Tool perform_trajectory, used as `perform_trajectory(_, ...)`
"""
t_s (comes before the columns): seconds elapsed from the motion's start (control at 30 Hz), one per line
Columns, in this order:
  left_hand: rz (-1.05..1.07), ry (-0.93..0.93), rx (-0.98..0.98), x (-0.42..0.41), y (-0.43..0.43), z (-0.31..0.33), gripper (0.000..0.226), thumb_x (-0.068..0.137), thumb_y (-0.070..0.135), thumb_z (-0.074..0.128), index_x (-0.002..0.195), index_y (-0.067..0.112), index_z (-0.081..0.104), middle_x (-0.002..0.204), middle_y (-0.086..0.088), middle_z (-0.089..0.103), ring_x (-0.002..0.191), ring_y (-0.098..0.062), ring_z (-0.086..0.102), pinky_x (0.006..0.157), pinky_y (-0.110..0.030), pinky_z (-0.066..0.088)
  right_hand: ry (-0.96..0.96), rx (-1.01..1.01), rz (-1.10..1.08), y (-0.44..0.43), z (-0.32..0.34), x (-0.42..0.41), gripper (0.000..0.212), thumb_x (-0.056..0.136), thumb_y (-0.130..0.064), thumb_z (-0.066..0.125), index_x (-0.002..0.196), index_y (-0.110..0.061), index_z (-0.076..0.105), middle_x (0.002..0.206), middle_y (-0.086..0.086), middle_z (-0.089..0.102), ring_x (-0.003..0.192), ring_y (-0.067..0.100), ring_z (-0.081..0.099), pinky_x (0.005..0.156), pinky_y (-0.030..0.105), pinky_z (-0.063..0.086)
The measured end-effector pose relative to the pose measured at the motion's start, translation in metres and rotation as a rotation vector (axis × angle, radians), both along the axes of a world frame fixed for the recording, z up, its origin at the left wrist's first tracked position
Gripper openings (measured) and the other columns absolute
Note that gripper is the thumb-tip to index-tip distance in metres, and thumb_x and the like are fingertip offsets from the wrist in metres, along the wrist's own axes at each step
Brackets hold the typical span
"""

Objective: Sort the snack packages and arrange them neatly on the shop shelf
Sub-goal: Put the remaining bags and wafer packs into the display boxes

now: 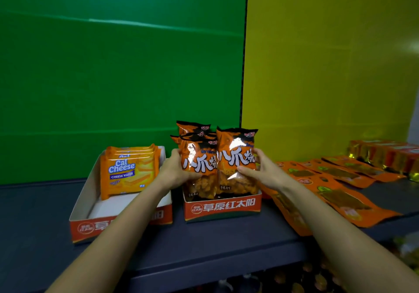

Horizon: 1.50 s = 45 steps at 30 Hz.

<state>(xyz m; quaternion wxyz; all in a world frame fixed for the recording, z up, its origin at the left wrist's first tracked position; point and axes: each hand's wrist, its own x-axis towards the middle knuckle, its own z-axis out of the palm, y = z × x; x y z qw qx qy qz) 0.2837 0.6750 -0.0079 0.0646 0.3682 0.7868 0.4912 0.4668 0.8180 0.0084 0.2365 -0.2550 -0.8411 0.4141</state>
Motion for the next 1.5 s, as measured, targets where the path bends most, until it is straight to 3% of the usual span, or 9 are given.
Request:
perform_trajectory(0.2, 0.059, 0.059, -0.024, 0.0, 0.002, -0.002, 0.079, 0.067, 0.018, 0.082, 0.129, 0.004, 0.036, 0.125, -0.012, 0.058, 0.113, -0.027, 0.058, 0.096, -0.045, 0.05, -0.167, 0.158, -0.025, 0.007, -0.011, -0.012, 0.075, 0.084, -0.036, 0.065, 0.144, -0.015, 0.027, 0.147, 0.007, 0.039, 0.136, 0.027, 0.036, 0.11, 0.043, 0.035)
perform_trajectory(0.37, 0.051, 0.115, -0.037, 0.004, -0.001, -0.003, 0.073, 0.072, 0.019, 0.079, 0.129, 0.003, 0.037, 0.128, -0.012, 0.056, 0.116, -0.026, 0.056, 0.096, -0.041, 0.049, -0.05, 0.411, -0.218, 0.002, -0.008, -0.022, 0.095, 0.078, -0.03, 0.073, 0.149, -0.013, 0.013, 0.155, 0.006, 0.02, 0.143, 0.025, 0.02, 0.115, 0.038, 0.023)
perform_trajectory(0.47, 0.059, 0.201, -0.062, 0.006, -0.01, 0.002, 0.064, 0.078, 0.02, 0.073, 0.13, 0.002, 0.04, 0.13, -0.012, 0.055, 0.117, -0.025, 0.053, 0.093, -0.036, 0.048, 0.073, 0.68, -0.264, -0.013, -0.001, -0.025, 0.072, 0.082, -0.03, 0.068, 0.143, -0.018, 0.03, 0.147, 0.0, 0.033, 0.136, 0.018, 0.029, 0.111, 0.032, 0.028)
perform_trajectory(0.57, 0.159, 0.43, -0.127, 0.002, -0.031, 0.008, 0.044, 0.085, 0.024, 0.066, 0.122, 0.004, 0.052, 0.124, -0.011, 0.057, 0.115, -0.025, 0.053, 0.089, -0.031, 0.042, 0.137, 0.824, -0.189, -0.038, 0.006, -0.034, 0.049, 0.087, -0.03, 0.06, 0.132, -0.021, 0.043, 0.133, -0.005, 0.046, 0.125, 0.015, 0.039, 0.103, 0.029, 0.033)
perform_trajectory(0.7, 0.335, 0.674, -0.224, -0.015, -0.08, 0.013, 0.025, 0.089, 0.028, 0.056, 0.109, 0.013, 0.06, 0.115, -0.005, 0.064, 0.108, -0.027, 0.057, 0.08, -0.033, 0.043, 0.151, 0.827, 0.052, -0.08, 0.012, -0.059, 0.031, 0.089, -0.027, 0.054, 0.12, -0.025, 0.053, 0.12, -0.007, 0.059, 0.114, 0.015, 0.052, 0.087, 0.029, 0.042)
perform_trajectory(0.8, 0.475, 0.733, -0.34, -0.032, -0.127, 0.015, 0.024, 0.089, 0.03, 0.052, 0.106, 0.015, 0.062, 0.111, -0.006, 0.066, 0.105, -0.03, 0.059, 0.079, -0.035, 0.046, 0.104, 0.844, 0.234, -0.116, 0.009, -0.089, 0.031, 0.087, -0.029, 0.053, 0.117, -0.027, 0.055, 0.117, -0.008, 0.061, 0.111, 0.019, 0.056, 0.083, 0.031, 0.045)
perform_trajectory(0.93, 0.59, 0.699, -0.488, -0.055, -0.207, 0.007, 0.026, 0.089, 0.033, 0.051, 0.107, 0.016, 0.061, 0.114, -0.007, 0.066, 0.104, -0.03, 0.06, 0.082, -0.036, 0.048, 0.073, 0.839, 0.391, -0.174, 0.001, -0.132, 0.031, 0.087, -0.03, 0.052, 0.118, -0.03, 0.056, 0.121, -0.009, 0.062, 0.115, 0.018, 0.055, 0.092, 0.034, 0.043)
perform_trajectory(1.23, 0.855, 0.602, -0.662, -0.08, -0.411, 0.0, 0.026, 0.088, 0.037, 0.053, 0.105, 0.018, 0.059, 0.116, -0.007, 0.063, 0.108, -0.03, 0.058, 0.084, -0.036, 0.045, 0.091, 0.805, 0.683, -0.339, -0.007, -0.218, 0.031, 0.09, -0.032, 0.053, 0.121, -0.028, 0.055, 0.119, -0.009, 0.06, 0.111, 0.014, 0.056, 0.088, 0.03, 0.045)
perform_trajectory(1.5, 0.946, 0.521, -0.792, -0.108, -0.592, -0.006, 0.027, 0.089, 0.038, 0.051, 0.106, 0.018, 0.06, 0.114, -0.006, 0.063, 0.103, -0.029, 0.059, 0.079, -0.035, 0.046, 0.098, 0.703, 0.824, -0.508, -0.017, -0.293, 0.029, 0.091, -0.033, 0.054, 0.118, -0.028, 0.056, 0.117, -0.009, 0.061, 0.108, 0.014, 0.057, 0.085, 0.033, 0.048)
